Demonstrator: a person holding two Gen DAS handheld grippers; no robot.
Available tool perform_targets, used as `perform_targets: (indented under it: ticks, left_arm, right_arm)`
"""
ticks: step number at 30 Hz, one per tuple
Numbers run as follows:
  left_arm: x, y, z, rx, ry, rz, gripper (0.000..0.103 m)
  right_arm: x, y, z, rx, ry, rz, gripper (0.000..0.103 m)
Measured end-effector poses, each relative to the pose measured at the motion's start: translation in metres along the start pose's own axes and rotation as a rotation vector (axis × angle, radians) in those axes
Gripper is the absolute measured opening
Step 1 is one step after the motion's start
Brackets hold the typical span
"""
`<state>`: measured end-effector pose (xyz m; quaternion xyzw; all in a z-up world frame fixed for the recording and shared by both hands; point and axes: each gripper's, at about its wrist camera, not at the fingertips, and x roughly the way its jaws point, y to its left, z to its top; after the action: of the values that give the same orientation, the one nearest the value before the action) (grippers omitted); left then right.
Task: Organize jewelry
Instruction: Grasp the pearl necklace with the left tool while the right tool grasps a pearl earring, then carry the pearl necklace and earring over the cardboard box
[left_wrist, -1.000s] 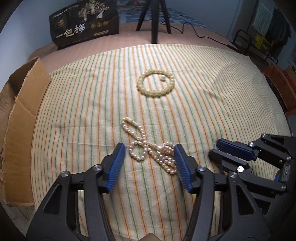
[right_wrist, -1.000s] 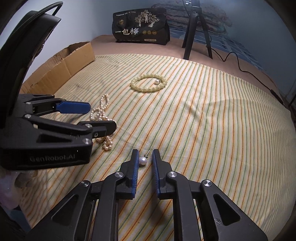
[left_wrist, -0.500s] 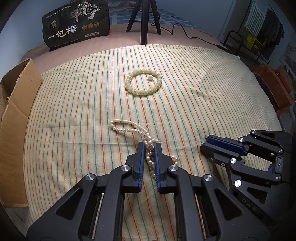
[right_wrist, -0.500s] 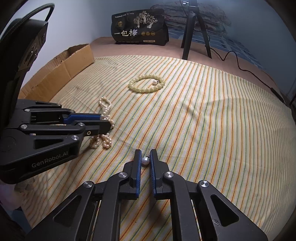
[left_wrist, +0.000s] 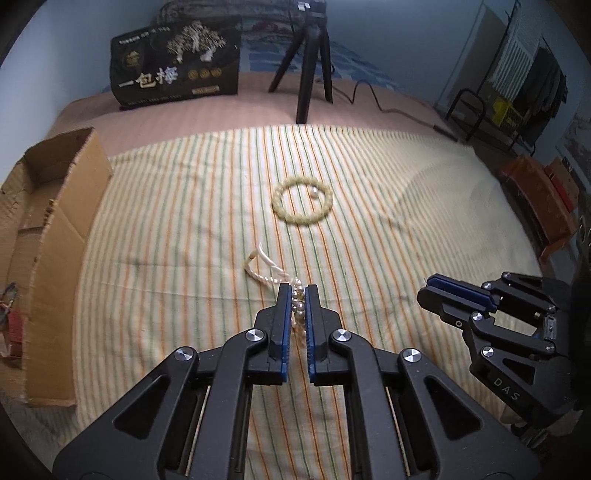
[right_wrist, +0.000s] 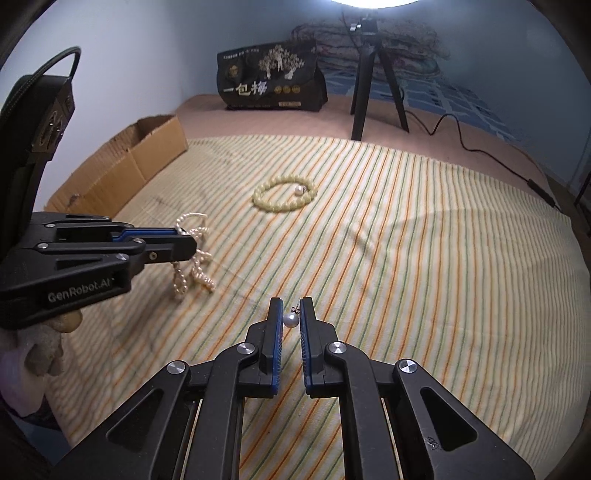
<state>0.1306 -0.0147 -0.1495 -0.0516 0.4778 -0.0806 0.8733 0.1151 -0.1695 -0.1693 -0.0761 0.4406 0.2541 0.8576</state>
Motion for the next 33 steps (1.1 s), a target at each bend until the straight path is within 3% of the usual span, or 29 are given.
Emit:
perform_targets:
  ticks: [21,33]
  left_arm:
    - [-0.084,0.033,0.029,-0.079,-0.181,-0.017,0.005]
    - [-0.127,0.074,0.03,-0.093,-0.247,0.052,0.005]
  right_arm:
    - [-0.048,0.006,0.024,0.012,-0.113,-0.014,0.007]
    - [-0.063,0.041,0.051,-0.037,-0.164,0.023,0.007]
